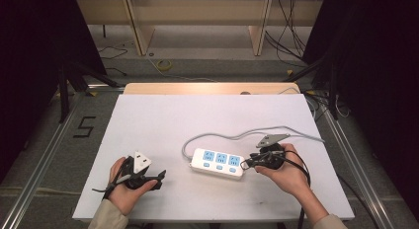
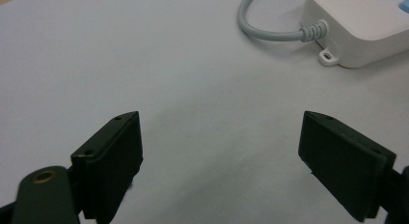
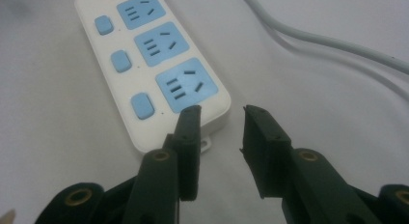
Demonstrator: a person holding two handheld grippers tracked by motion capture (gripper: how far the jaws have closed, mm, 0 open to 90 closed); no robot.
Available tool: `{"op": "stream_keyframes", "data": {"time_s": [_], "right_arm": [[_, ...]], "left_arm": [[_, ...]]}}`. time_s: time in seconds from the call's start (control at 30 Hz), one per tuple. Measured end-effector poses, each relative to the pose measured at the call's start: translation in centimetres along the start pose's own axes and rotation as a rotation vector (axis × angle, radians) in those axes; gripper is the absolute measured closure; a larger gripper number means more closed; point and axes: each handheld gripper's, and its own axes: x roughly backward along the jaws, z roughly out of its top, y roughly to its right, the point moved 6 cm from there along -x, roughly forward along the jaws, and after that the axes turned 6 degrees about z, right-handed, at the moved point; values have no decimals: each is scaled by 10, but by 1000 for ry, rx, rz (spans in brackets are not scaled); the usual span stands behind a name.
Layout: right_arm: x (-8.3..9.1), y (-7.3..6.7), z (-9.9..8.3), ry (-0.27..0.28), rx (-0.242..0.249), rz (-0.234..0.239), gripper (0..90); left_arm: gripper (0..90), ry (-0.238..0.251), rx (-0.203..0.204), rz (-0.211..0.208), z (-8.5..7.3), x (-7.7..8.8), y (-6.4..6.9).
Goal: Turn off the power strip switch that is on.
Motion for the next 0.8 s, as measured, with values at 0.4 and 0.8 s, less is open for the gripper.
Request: {"op": "stream_keyframes", "data": {"time_s": [0.4,0.8], "right_arm": [[11,16,-20,51,-51,-31,566],[23,25,-38,90,-76,-57,541]], "left_arm": [[154,-5,-2,0,-1,-1,0],[153,-10,-1,-3,-2,-2,1]]}}
